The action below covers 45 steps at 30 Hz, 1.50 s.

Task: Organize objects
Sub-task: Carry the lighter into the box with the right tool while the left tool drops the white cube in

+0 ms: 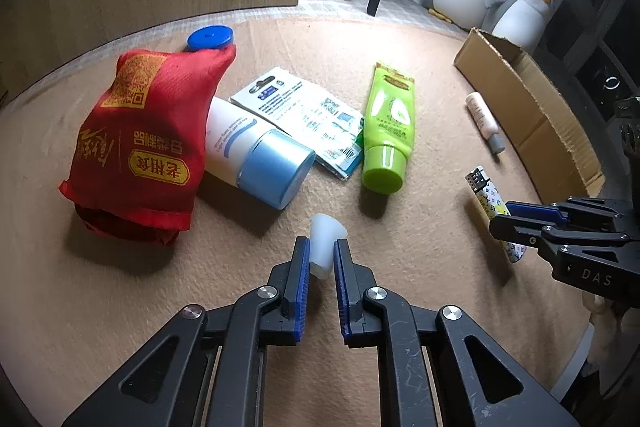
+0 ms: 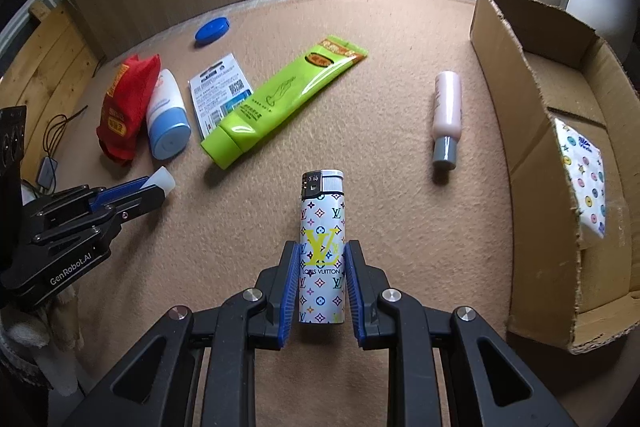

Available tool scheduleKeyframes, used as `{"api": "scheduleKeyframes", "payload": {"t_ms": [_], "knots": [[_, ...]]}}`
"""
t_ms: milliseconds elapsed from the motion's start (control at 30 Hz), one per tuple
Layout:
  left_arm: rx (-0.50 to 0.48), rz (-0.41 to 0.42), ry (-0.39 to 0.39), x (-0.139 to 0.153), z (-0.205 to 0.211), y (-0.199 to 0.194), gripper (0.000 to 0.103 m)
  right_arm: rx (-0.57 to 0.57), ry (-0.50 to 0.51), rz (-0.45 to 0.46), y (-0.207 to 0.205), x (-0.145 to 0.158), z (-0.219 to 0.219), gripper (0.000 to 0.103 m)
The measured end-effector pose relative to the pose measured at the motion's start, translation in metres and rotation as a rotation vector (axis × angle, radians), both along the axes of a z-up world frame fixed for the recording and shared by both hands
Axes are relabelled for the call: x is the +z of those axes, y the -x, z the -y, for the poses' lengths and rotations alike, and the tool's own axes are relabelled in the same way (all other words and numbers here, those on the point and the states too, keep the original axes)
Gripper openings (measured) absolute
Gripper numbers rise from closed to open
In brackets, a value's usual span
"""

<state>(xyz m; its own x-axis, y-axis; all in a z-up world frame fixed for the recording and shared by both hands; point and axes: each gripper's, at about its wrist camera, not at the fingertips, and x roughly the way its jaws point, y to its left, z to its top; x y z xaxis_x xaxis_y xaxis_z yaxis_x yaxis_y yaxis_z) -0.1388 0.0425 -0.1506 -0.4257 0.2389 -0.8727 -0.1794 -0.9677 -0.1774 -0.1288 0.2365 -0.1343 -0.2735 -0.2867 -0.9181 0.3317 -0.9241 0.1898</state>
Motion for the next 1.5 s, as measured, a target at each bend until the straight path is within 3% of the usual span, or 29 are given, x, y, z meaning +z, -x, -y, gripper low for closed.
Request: {"api": "scheduleKeyframes", "payload": {"t_ms": [267,500,933,1333,1433,1500], "knots": [[0.004,-0.04,-0.032,0.025,-0.006,-0.004,0.013,-0.006,0.031,-0.046,-0.001,0.025,-0.01,0.021],[-0.046,-0.092,-0.067,0.055,-0.038,0.003,0.013,-0.041,0.047,-0.104,0.0,0.056,-0.037,0.021],[-0.19,-0.144,-0.126,0.084,-0.152,0.025,0.013,-0.211,0.01,-0.162,0.013,0.076,-0.146,0.021],[-0.314,-0.124,-0.139,0.076,-0.254,0.033,0.013,-0.278,-0.012,-0.153,0.041,0.065,-0.207,0.021],[-0.333,-0.128,-0.132,0.076,-0.267,0.032,0.024,-0.284,-0.011,-0.157,0.044,0.066,-0.213,0.031],[-0.349,-0.132,-0.135,0.077,-0.272,0.032,0.034,-0.293,-0.008,-0.166,0.045,0.067,-0.217,0.047]]}}
